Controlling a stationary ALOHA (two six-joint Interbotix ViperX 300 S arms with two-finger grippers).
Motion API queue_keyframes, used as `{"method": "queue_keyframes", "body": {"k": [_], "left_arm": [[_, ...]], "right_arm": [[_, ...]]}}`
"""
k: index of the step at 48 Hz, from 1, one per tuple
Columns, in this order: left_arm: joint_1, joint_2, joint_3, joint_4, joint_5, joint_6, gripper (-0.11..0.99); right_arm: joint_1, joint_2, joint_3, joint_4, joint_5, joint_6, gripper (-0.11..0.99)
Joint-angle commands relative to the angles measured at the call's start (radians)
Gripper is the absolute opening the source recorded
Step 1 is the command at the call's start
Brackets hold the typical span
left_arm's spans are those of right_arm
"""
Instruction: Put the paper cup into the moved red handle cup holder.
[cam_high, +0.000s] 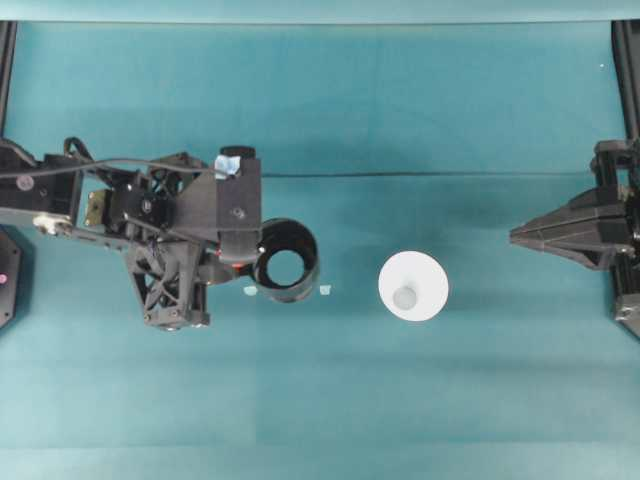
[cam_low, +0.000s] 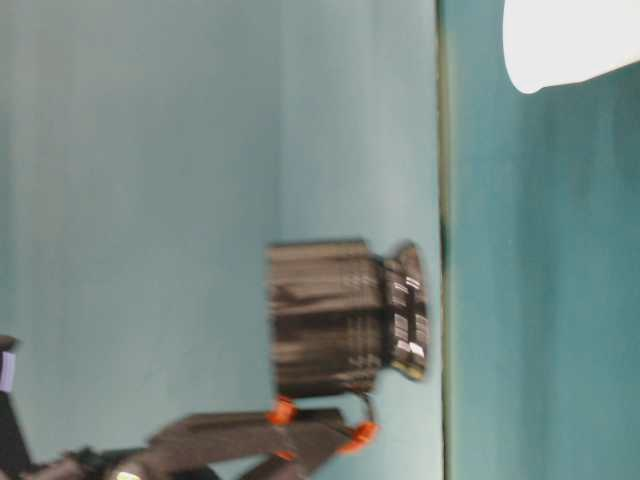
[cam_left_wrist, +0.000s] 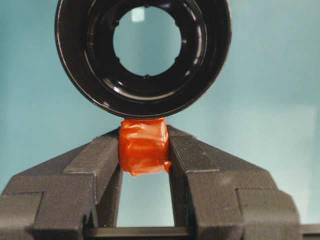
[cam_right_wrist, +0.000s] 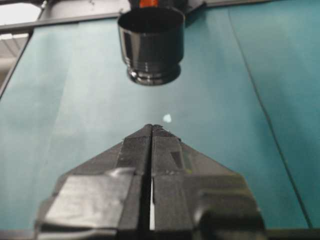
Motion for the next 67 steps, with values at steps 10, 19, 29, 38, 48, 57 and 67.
{"method": "queue_keyframes", "body": {"k": [10, 19, 29, 38, 48, 57, 67], "left_arm": [[0.014, -0.009, -0.095, 0.006, 0.06, 0.015, 0.31], [0.02, 0.008, -0.107, 0.006, 0.058, 0.052, 0.31], [0.043, 0.055, -0.084, 0.006, -0.02, 0.06, 0.31], [0.048, 0.121, -0.023, 0.006, -0.123, 0.057, 0.31], [0.044, 0.183, 0.044, 0.006, -0.233, 0.041, 0.31], [0.035, 0.216, 0.063, 0.006, -0.287, 0.044, 0.31], [0.031, 0.264, 0.067, 0.006, -0.299, 0.044, 0.31]], "right_arm": [[-0.002, 0.005, -0.017, 0.002, -0.005, 0.008, -0.1], [-0.002, 0.005, -0.017, 0.002, -0.005, 0.008, -0.1], [-0.002, 0.005, -0.017, 0.002, -0.005, 0.008, -0.1], [-0.002, 0.005, -0.017, 0.002, -0.005, 0.008, -0.1], [-0.002, 0.005, -0.017, 0.002, -0.005, 0.008, -0.1], [-0.003, 0.005, -0.017, 0.002, -0.005, 0.008, -0.1], [-0.009, 0.005, -0.015, 0.002, -0.005, 0.008, -0.1]]}}
